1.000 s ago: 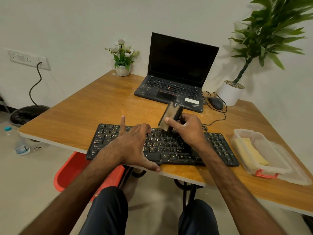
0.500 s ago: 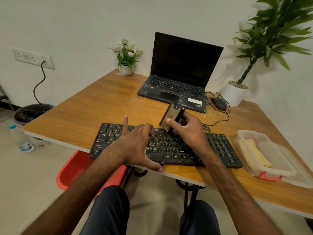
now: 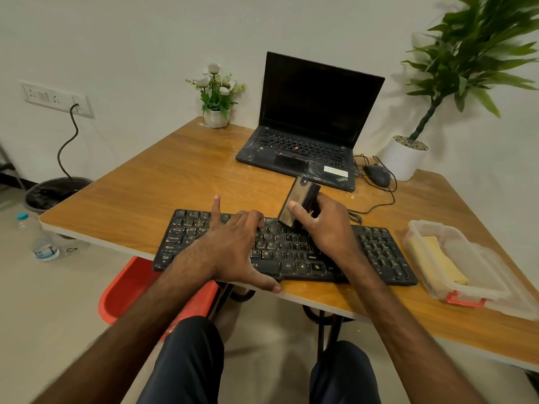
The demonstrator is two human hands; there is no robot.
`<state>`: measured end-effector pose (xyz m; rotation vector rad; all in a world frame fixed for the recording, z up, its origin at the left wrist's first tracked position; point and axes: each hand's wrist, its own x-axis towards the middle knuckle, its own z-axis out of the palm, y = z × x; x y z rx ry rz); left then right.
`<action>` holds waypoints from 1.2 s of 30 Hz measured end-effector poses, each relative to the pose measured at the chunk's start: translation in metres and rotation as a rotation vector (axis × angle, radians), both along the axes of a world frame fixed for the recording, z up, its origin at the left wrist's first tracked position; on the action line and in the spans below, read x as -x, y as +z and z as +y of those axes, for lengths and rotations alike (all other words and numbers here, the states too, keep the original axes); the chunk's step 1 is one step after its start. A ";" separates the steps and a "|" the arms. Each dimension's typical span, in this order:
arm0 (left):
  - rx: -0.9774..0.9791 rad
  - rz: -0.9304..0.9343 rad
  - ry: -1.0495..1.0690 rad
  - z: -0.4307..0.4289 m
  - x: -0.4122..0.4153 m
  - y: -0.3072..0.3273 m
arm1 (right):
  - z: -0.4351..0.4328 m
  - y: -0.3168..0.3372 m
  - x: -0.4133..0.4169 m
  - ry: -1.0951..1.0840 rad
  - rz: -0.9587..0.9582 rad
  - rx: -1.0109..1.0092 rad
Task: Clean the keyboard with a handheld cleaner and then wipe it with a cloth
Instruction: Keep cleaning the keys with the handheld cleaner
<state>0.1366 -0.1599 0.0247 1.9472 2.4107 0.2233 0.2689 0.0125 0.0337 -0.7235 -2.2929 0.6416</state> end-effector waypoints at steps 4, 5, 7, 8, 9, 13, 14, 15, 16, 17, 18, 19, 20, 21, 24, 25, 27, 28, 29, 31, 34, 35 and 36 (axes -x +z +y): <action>0.004 0.014 0.002 -0.001 -0.001 0.002 | -0.005 -0.003 0.007 0.044 -0.097 -0.052; 0.006 0.016 0.000 -0.001 -0.001 0.002 | -0.007 -0.003 0.008 0.038 -0.131 -0.091; -0.005 0.014 -0.002 -0.001 -0.001 0.001 | -0.008 -0.003 0.009 0.006 -0.149 -0.132; -0.009 0.012 -0.001 -0.001 -0.001 0.001 | -0.007 -0.003 0.009 -0.005 -0.129 -0.098; -0.006 0.011 0.001 -0.001 -0.001 0.001 | -0.006 -0.002 0.007 -0.012 -0.091 -0.033; 0.009 0.014 0.002 -0.001 -0.002 0.003 | 0.004 0.002 0.001 -0.054 -0.021 0.128; 0.010 0.014 0.002 0.000 -0.002 0.003 | 0.006 0.004 -0.001 -0.046 -0.024 0.142; 0.009 0.015 0.001 0.000 -0.002 0.003 | 0.007 0.006 -0.003 -0.028 -0.025 0.168; 0.010 0.016 0.002 -0.001 -0.002 0.002 | 0.008 0.007 -0.005 -0.007 -0.027 0.202; 0.010 0.016 0.003 -0.001 -0.001 0.001 | 0.009 0.008 -0.006 0.014 -0.029 0.231; 0.010 0.017 0.005 -0.001 -0.001 0.001 | 0.009 0.008 -0.008 0.029 -0.028 0.254; 0.010 0.016 0.007 -0.001 -0.001 0.001 | 0.010 0.009 -0.009 0.039 -0.012 0.277; 0.010 0.014 0.008 -0.001 -0.001 0.001 | 0.010 0.009 -0.010 0.045 0.018 0.310; 0.011 0.011 0.008 -0.001 -0.001 0.001 | 0.010 0.010 -0.011 0.051 0.052 0.350; 0.014 0.002 0.012 0.000 -0.002 0.001 | 0.010 0.010 -0.013 0.094 0.104 0.427; 0.012 -0.003 0.013 0.000 -0.001 0.001 | 0.009 0.010 -0.014 0.108 0.112 0.433; 0.009 -0.006 0.015 0.000 -0.001 0.001 | 0.006 0.009 -0.014 0.116 0.117 0.416; 0.009 -0.003 0.014 0.000 -0.001 0.000 | 0.005 0.010 -0.013 0.118 0.118 0.407; 0.011 -0.002 0.013 0.000 -0.001 0.000 | 0.003 0.010 -0.013 0.119 0.120 0.400; 0.014 -0.004 0.011 0.000 -0.001 0.001 | 0.001 0.011 -0.012 0.108 0.117 0.372; 0.015 0.002 0.008 0.000 -0.001 0.001 | -0.002 0.013 -0.013 0.098 0.103 0.313; 0.018 0.005 0.008 0.000 -0.001 0.001 | -0.003 0.013 -0.014 0.101 0.100 0.291; 0.021 0.007 0.009 0.000 -0.001 0.001 | -0.004 0.014 -0.015 0.101 0.094 0.261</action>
